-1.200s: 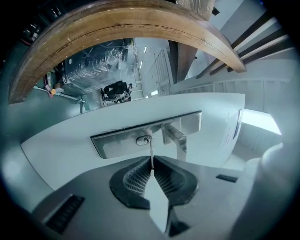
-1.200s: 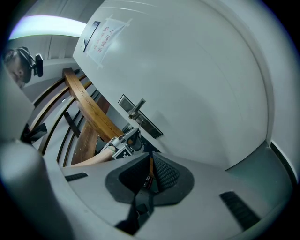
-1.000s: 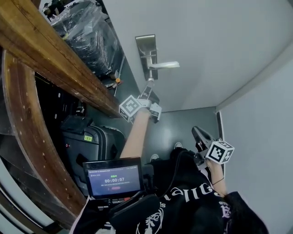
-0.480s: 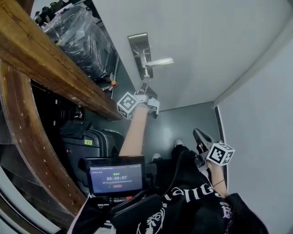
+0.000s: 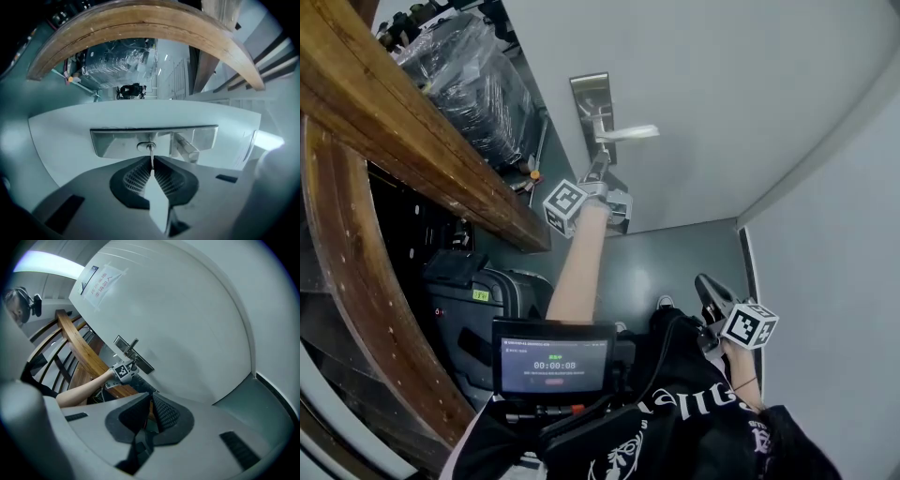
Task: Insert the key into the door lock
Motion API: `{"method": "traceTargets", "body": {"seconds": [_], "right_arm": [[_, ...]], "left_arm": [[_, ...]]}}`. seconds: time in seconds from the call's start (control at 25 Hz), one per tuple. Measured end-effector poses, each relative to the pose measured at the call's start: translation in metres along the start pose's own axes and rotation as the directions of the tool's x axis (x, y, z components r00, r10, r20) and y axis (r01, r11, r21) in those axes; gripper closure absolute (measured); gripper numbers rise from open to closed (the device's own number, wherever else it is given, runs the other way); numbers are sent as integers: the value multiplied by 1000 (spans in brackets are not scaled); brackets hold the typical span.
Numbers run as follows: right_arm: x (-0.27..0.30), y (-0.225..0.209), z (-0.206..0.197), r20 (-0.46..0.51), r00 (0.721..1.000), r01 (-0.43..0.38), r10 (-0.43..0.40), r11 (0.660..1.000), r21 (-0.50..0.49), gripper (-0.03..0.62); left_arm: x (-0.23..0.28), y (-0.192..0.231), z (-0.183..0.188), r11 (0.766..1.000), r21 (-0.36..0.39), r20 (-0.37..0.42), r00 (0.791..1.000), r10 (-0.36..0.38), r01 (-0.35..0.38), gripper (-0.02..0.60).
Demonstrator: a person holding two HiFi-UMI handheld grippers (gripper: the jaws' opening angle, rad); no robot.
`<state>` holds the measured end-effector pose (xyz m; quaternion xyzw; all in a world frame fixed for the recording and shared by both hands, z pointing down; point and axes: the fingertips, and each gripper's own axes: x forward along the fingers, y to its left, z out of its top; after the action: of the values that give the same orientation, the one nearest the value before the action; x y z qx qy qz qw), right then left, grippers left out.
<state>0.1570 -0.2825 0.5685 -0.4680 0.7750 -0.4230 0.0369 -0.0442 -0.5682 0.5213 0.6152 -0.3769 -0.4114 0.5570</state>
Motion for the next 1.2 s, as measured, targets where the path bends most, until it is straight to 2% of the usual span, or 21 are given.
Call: {"method": "traceTargets", "body": {"seconds": [0.08, 0.2, 0.24, 0.32, 0.4, 0.48, 0.64, 0.68, 0.72, 0.8, 0.84, 0.96, 1.04, 1.08, 1.2], "right_arm": [[-1, -2, -1, 3, 1000, 4, -4, 1000, 7, 560], [-4, -7, -1, 13, 1000, 14, -15, 1000, 11, 560], [-4, -8, 0, 16, 1000, 15, -15, 1000, 9, 560], [-1, -10, 1, 16, 1000, 10, -10, 1000, 4, 560], [3, -8, 1, 10, 1000, 2, -2, 1000, -2, 560], [6, -3, -2, 3, 1000, -6, 6, 1000, -8, 560], [11, 10, -9, -14, 1000, -24, 24, 999, -21, 560], [13, 15, -11, -19, 999, -29, 28, 999, -23, 560], [15, 20, -14, -25, 999, -34, 34, 999, -24, 560], [18, 32, -22, -35, 998, -45, 44, 999, -28, 560], [18, 38, -26, -39, 998, -49, 48, 998, -31, 560], [14, 55, -40, -44, 998, -54, 53, 998, -35, 560], [10, 63, -52, -49, 997, -58, 56, 998, -30, 560], [7, 67, -59, -54, 997, -60, 59, 998, -25, 560], [-3, 75, -78, -71, 995, -67, 66, 998, -13, 560]], "left_arm": [[8, 0, 4, 999, 41, -24, 1000, 19, -18, 557], [13, 2, 7, 999, 6, -36, 999, -40, 40, 555], [14, 2, 7, 998, 15, -38, 997, -61, 62, 555], [15, 2, 8, 992, 99, -65, 995, -71, 77, 554], [13, 0, 4, 972, 219, -135, 989, -53, 82, 527], [2, 2, -7, 945, 309, -237, 971, -29, 103, 492], [-38, 12, -27, 898, 416, -373, 928, 26, 142, 496], [-51, 13, -31, 885, 437, -395, 918, 32, 157, 509], [-64, 13, -35, 873, 453, -416, 909, 32, 177, 552], [-92, 10, -41, 860, 464, -442, 897, 19, 211, 570], [-104, 7, -43, 861, 460, -445, 895, 10, 218, 574], [-136, -3, -49, 875, 427, -437, 899, -20, 227, 577], [-153, -12, -57, 878, 412, -446, 894, -42, 246, 577], [-162, -17, -62, 871, 415, -458, 887, -50, 263, 577], [-184, -37, -78, 829, 462, -499, 865, -51, 314, 577]]}}
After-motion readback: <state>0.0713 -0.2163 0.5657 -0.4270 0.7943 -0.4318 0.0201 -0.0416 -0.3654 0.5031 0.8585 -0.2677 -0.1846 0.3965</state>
